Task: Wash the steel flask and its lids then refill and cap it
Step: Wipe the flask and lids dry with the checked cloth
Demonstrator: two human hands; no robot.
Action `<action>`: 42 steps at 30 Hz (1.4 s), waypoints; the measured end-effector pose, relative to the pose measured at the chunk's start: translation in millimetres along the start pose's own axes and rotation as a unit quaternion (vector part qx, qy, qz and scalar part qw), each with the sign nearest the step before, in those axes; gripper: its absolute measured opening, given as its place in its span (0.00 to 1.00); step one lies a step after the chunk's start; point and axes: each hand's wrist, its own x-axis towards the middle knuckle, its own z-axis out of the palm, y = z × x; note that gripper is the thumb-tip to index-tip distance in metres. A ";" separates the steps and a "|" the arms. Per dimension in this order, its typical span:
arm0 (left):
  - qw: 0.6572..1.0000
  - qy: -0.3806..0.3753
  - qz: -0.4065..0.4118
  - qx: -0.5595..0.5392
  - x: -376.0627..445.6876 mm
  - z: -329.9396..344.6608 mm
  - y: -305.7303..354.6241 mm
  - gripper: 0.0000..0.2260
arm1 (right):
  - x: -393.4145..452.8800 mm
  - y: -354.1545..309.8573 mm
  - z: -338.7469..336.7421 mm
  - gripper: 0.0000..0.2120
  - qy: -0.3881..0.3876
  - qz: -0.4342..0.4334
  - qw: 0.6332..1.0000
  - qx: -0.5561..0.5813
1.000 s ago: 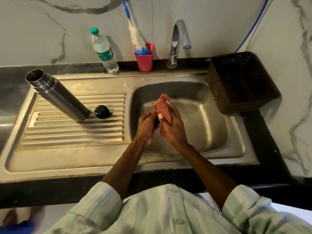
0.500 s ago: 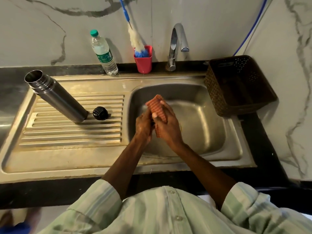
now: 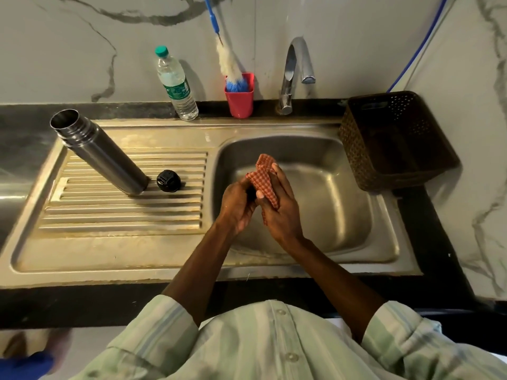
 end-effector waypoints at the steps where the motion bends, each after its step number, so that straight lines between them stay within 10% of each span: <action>1: 1.000 -0.001 -0.005 -0.022 0.7 -1.3 3.0 0.11 | -0.6 5.5 -1.5 0.29 -0.009 -0.028 0.999 -0.027; 7: 0.995 -0.056 -0.023 -0.074 4.0 -6.0 11.2 0.16 | -3.4 16.7 -9.0 0.27 -0.040 -0.168 0.978 -0.118; 11: 0.993 -0.095 0.062 0.043 -4.5 -3.9 4.7 0.10 | 3.9 -6.2 -9.6 0.17 0.008 0.101 0.987 0.127; 15: 0.978 -0.145 0.086 0.122 -10.0 -5.1 -1.8 0.13 | 35.1 -8.3 -25.2 0.18 0.005 0.347 0.876 0.333; 19: 0.988 -0.067 0.100 0.101 -1.8 -1.1 -2.8 0.10 | 26.7 -12.4 -17.7 0.18 -0.008 0.179 0.982 0.067; 24: 0.992 -0.023 0.092 0.084 -2.2 1.3 -9.9 0.09 | 17.6 5.5 -3.5 0.22 -0.010 0.076 0.997 -0.001; 31: 0.956 -0.098 0.224 0.162 6.2 -10.9 -17.4 0.09 | 62.8 -19.7 -30.0 0.16 -0.066 0.435 0.779 0.447; 34: 0.968 -0.065 0.190 0.147 4.9 -6.0 -13.9 0.08 | 54.3 -24.4 -16.0 0.16 -0.001 0.369 0.869 0.330; 37: 0.971 -0.053 0.176 0.154 0.8 -0.8 -9.7 0.09 | 39.8 -8.6 -6.0 0.18 0.049 0.122 0.991 0.033; 42: 0.964 -0.086 0.202 0.148 -5.0 -3.7 -10.9 0.09 | 44.4 -8.2 -5.4 0.16 0.017 0.195 0.971 0.135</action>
